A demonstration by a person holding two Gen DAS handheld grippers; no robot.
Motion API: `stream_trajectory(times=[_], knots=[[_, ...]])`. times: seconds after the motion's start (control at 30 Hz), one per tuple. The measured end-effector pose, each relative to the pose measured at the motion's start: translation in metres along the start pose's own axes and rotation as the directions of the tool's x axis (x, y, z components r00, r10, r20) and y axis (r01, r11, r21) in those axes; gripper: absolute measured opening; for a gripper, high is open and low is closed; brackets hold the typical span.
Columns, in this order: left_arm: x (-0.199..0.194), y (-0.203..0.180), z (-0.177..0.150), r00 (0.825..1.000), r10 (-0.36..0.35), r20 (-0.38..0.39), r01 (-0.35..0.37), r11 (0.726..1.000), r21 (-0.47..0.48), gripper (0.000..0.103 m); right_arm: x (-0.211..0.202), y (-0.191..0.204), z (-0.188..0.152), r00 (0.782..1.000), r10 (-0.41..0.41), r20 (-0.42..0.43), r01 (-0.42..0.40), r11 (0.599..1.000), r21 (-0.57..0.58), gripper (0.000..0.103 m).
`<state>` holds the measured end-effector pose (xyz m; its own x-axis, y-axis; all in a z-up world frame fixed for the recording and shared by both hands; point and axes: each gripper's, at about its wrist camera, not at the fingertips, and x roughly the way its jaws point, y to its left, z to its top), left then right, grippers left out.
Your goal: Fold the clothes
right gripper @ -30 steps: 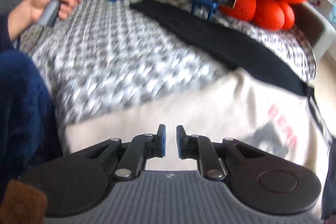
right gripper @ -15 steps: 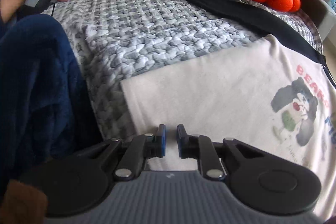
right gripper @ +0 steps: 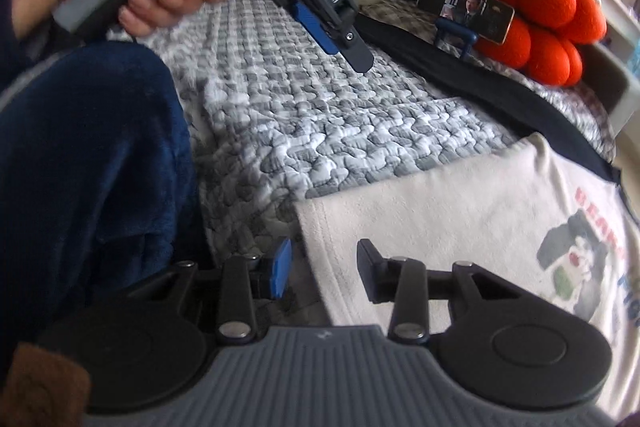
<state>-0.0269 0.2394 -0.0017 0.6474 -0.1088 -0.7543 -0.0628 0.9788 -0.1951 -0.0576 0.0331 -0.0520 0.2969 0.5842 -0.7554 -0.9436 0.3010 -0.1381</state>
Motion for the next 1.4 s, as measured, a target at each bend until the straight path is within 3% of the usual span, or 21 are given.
stream_trajectory(times=[0.17, 0.4, 0.73, 0.83, 0.97, 1.23, 1.4], knots=[[0.004, -0.005, -0.005, 0.999, -0.004, -0.037, 0.004, 1.0, 0.004, 0.045, 0.013, -0.008, 0.001, 0.998, -0.059, -0.015, 0.059, 0.998, 0.027, 0.023], [0.005, -0.016, -0.014, 0.996, -0.046, -0.07, 0.046, 0.999, -0.01, 0.045, 0.004, -0.033, 0.0, 0.998, -0.053, 0.022, 0.048, 0.986, 0.162, 0.023], [0.023, -0.046, -0.032, 0.976, -0.156, -0.15, 0.152, 0.988, -0.037, 0.045, -0.001, -0.028, -0.007, 1.0, 0.004, 0.01, -0.005, 0.993, 0.119, 0.023], [0.031, -0.057, -0.034, 0.972, -0.16, -0.171, 0.158, 0.987, -0.021, 0.045, -0.004, -0.025, -0.011, 1.0, -0.008, -0.001, 0.008, 0.995, 0.096, 0.024], [0.043, -0.068, -0.036, 0.972, -0.128, -0.199, 0.132, 0.991, 0.006, 0.045, -0.013, -0.039, -0.025, 0.999, -0.044, -0.02, 0.047, 0.986, 0.159, 0.024], [0.052, -0.086, -0.037, 0.98, -0.061, -0.187, 0.081, 0.992, 0.099, 0.046, -0.046, -0.077, -0.063, 0.988, -0.145, -0.046, 0.152, 0.935, 0.32, 0.024], [0.051, -0.095, -0.039, 0.988, -0.002, -0.157, 0.027, 0.986, 0.163, 0.025, -0.081, -0.099, -0.097, 0.967, -0.244, -0.074, 0.249, 0.844, 0.476, 0.027]])
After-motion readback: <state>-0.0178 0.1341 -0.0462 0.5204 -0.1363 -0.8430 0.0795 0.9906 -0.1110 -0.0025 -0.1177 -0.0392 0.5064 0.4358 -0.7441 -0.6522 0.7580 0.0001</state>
